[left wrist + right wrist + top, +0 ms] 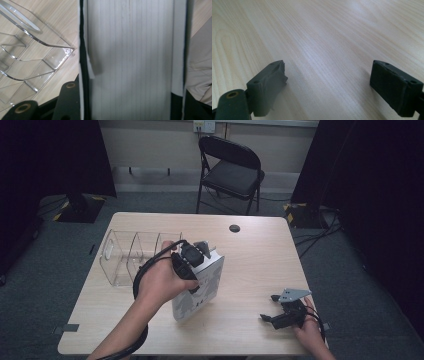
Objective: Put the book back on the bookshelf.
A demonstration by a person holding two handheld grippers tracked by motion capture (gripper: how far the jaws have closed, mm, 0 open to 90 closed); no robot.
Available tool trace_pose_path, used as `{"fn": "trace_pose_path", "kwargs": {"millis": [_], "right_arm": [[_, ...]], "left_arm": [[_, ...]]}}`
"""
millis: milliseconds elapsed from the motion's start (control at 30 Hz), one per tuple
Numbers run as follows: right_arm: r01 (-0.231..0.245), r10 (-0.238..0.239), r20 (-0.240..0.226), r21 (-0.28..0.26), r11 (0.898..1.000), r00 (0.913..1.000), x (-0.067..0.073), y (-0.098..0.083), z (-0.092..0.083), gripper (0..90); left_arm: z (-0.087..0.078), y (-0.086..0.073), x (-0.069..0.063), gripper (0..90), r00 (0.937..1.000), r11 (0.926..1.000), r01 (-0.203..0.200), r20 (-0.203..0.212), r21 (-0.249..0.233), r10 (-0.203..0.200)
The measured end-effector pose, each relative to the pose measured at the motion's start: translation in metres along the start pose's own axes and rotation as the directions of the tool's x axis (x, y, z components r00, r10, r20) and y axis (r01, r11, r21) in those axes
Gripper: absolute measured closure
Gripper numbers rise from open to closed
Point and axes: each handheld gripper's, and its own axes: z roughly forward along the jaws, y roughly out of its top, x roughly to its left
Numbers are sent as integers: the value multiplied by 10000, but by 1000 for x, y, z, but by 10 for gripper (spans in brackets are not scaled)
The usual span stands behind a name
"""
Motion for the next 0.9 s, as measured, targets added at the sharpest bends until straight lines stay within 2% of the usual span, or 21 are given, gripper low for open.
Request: {"fn": "trace_pose_path", "kwargs": {"millis": [33, 200, 400, 600, 900], "right_arm": [[8, -8, 3, -8, 10000, 10000, 0, 0, 0, 121], [-5, 5, 3, -2, 10000, 10000, 0, 0, 0, 121], [2, -2, 6, -11, 10000, 10000, 0, 0, 0, 121], [-4, 4, 5, -7, 10000, 10000, 0, 0, 0, 121], [-2, 2, 8, -5, 10000, 10000, 0, 0, 0, 121]], "left_arm": [[0, -1, 1, 530, 10000, 10000, -92, -5, 10, 92], [0, -8, 3, 530, 10000, 10000, 86, 20, -34, -86], [0, -14, 5, 530, 10000, 9997, 70, 43, 220, -71], [-1, -21, 8, 530, 9998, 9998, 205, 51, 89, -205], [-1, -29, 11, 530, 9996, 9995, 284, 23, 141, -284]]}}
